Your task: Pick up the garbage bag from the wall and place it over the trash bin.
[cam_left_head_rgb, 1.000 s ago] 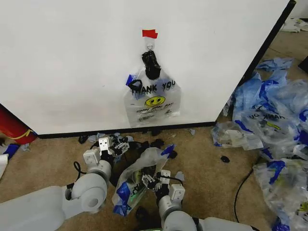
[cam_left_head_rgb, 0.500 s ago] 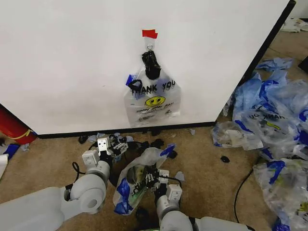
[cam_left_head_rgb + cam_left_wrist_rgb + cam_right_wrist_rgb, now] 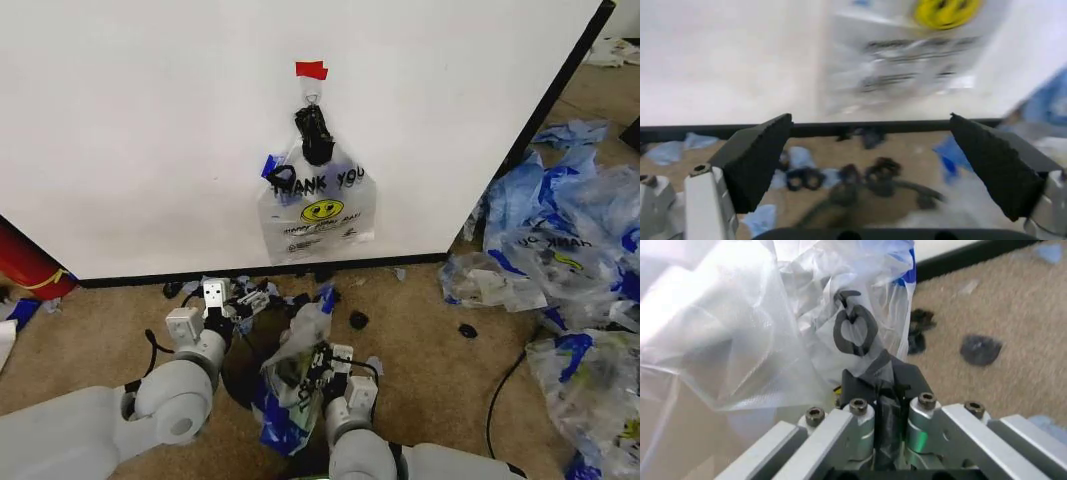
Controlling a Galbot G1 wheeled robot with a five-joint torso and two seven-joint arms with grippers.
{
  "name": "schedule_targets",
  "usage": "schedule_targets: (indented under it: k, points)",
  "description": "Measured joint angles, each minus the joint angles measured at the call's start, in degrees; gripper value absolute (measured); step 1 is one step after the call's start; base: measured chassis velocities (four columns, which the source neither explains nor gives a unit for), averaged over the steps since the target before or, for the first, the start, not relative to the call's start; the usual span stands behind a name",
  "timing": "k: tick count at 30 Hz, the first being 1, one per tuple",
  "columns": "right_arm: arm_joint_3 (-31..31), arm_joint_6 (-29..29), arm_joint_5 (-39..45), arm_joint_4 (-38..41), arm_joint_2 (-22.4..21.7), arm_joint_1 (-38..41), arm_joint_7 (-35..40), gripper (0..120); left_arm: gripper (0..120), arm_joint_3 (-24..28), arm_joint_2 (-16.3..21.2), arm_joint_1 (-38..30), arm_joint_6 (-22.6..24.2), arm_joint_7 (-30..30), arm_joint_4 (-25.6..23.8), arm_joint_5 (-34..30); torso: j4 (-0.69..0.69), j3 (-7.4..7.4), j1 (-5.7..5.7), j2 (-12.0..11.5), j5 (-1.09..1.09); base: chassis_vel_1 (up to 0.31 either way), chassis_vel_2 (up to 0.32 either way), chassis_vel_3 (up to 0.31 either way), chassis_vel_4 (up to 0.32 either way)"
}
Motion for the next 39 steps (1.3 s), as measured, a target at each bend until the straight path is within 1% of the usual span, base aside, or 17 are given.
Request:
schedule_targets:
  k: [1,4,7,11,14,21,31,32,37,38,39]
  points:
    - [0.00,0.00,0.00,0.00,0.00,0.00,0.00,1,95,0.00,0.00,0.00,0.00,0.00,0.00,0.00,0.00,0.00,0.00,0.00,0.00,0.000,0.000,0.000,0.000]
    - [0.72,-0.16,-0.49,-0.75,-0.04,0.64,0.00,1,95,0.92,1.87,-2.08,0.67,0.57,-4.32,-2.61,0.01,0.00,0.00,0.00,0.02,0.000,0.000,0.000,0.000]
    - [1.42,-0.28,-0.59,-1.04,0.24,1.33,0.14,1,95,2.87,3.11,-4.47,1.14,0.61,-7.60,-5.84,0.00,0.00,0.00,0.00,0.01,0.000,0.000,0.000,0.000]
    - [1.75,-0.52,-0.59,-1.04,0.44,2.21,0.48,1,95,4.21,3.55,-5.39,1.49,0.59,-8.96,-7.11,0.01,0.00,0.00,0.00,0.01,0.000,0.000,0.000,0.000]
    - [2.35,-1.03,0.09,-0.96,0.95,3.89,1.22,1,95,6.34,3.47,-6.23,2.07,0.69,-10.37,-7.72,0.01,0.00,0.00,0.00,0.00,0.000,0.000,0.000,0.000]
    - [2.77,-1.50,1.73,-0.46,1.89,6.22,2.07,1,95,9.03,2.56,-6.72,2.18,1.12,-9.88,-7.23,0.01,0.00,0.00,0.00,0.00,0.000,0.000,0.000,0.000]
    - [2.72,-1.70,2.25,0.11,2.02,7.33,2.48,1,95,9.49,1.36,-6.36,1.65,1.12,-8.11,-6.21,0.01,-0.01,0.00,0.00,0.01,0.000,0.000,0.000,0.000]
    - [2.69,-1.70,2.24,0.23,2.02,7.26,2.48,1,93,9.53,1.21,-6.31,1.58,1.12,-7.84,-6.11,0.01,-0.01,0.00,0.00,0.01,0.000,0.000,0.000,0.000]
    - [2.66,-1.70,2.01,1.12,1.96,6.90,2.49,1,72,10.53,0.04,-6.17,0.88,1.12,-5.87,-5.16,0.01,-0.01,0.00,0.00,0.01,0.000,0.000,0.000,0.000]
    - [2.66,-1.70,2.01,1.12,1.96,6.90,2.49,1,72,10.53,0.04,-6.17,0.88,1.12,-5.87,-5.16,0.01,-0.01,0.00,0.00,0.01,0.000,0.000,0.000,0.000]
    - [2.66,-1.70,1.95,1.31,1.83,6.82,2.48,1,69,10.65,-0.21,-6.18,0.75,1.12,-5.51,-5.00,0.01,-0.01,0.00,0.00,0.00,0.000,0.000,0.000,0.000]
